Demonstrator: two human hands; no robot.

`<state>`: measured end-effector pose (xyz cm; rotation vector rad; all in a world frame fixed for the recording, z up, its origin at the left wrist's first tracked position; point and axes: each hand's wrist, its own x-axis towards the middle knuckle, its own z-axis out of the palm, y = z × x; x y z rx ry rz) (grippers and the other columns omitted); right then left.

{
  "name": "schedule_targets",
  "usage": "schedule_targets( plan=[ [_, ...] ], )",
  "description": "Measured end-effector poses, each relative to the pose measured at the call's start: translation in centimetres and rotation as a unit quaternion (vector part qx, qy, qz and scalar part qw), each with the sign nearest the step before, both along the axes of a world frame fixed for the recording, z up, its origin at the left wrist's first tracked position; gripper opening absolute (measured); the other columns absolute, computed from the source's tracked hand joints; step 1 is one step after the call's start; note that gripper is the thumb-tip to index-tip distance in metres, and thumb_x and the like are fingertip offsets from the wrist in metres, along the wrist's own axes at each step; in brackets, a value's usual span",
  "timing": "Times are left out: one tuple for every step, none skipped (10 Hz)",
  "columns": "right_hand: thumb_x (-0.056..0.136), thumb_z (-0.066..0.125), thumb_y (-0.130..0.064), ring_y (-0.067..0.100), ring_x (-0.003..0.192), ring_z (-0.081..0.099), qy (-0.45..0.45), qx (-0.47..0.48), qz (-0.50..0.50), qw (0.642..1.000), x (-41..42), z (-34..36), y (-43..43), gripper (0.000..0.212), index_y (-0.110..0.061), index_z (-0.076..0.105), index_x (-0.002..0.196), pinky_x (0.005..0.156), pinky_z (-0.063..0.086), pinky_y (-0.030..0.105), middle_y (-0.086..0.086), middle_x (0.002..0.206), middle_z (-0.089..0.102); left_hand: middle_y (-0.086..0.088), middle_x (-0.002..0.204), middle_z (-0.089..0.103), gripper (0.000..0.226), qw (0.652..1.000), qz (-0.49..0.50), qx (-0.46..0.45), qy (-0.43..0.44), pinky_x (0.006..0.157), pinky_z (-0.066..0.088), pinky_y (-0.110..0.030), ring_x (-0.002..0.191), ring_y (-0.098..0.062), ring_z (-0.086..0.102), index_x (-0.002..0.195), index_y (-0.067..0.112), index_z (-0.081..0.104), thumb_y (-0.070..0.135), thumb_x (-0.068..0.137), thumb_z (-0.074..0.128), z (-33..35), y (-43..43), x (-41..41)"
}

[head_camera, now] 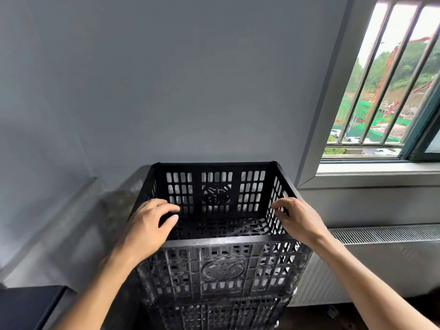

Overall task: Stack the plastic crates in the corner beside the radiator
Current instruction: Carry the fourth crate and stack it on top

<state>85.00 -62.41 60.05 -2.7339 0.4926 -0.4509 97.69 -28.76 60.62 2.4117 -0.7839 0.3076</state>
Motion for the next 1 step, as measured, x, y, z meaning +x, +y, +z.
schedule_targets(
  plan=[
    [0.095, 0.058, -0.027, 0.001, 0.103, 0.063, -0.079, 0.098, 0.040, 0.991, -2.10, 3.77, 2.09, 0.027, -0.037, 0.067, 0.119, 0.091, 0.050, 0.024, -0.018, 0.118, 0.066, 0.018, 0.125, 0.061, 0.025, 0.994, -0.015, -0.105, -0.015, 0.093, 0.036, -0.016, 0.113, 0.004, 0.052, 0.116, 0.035, 0.067, 0.036, 0.093, 0.057, 4.58, 0.64, -2.92]
  ],
)
